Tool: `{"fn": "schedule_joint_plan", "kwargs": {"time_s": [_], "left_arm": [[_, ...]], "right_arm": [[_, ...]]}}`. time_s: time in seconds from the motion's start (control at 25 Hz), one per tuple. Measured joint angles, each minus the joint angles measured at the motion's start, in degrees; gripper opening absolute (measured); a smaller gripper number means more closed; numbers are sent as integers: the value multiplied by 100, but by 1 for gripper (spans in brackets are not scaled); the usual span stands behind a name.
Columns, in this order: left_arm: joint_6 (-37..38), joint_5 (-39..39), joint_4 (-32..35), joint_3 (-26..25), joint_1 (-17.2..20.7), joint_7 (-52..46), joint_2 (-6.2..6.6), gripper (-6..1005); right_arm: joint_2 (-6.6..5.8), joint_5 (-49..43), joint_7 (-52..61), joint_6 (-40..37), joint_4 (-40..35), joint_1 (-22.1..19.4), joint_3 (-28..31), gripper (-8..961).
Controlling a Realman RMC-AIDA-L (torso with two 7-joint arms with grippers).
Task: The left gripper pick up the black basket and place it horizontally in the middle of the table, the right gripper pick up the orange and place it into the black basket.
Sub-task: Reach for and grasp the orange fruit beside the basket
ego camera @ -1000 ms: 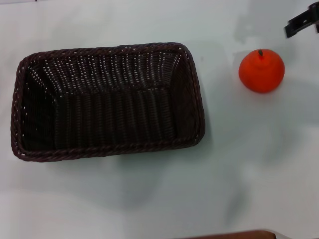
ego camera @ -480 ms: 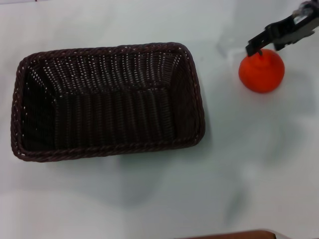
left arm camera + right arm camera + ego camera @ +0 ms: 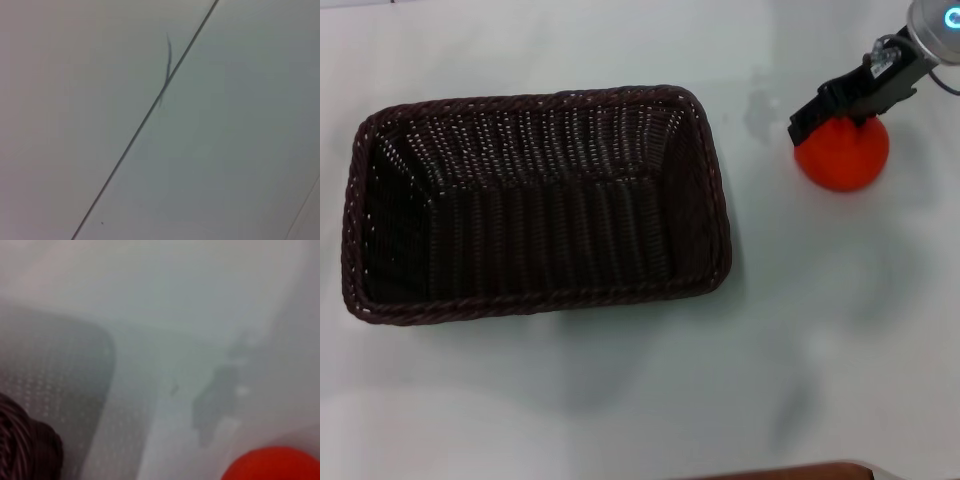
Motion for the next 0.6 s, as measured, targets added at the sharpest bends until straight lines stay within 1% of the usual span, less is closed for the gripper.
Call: {"fn": "schedule_joint_plan", "kwargs": {"time_s": [0.08,0.28,0.44,0.52,0.6], "left_arm": [[15,-4,27,0,9,10,9,735],[59,-23,32,-9,13,13,19,736],[63,-28,36,-22,6,15,21,736],[63,-31,64,-24,5,15,21,736],[62,-31,92,-25,12,15,24,736]], "right_arm": [[26,-152,76,55,48,40,-89,844],[68,-277,102,188,15,58,-321,767],[78,-280,84,180,-2,44,-462,604],[102,-273,84,171,-95,5,-476,523],[127,-239,84,167,-232,-46,-470,462]]}}
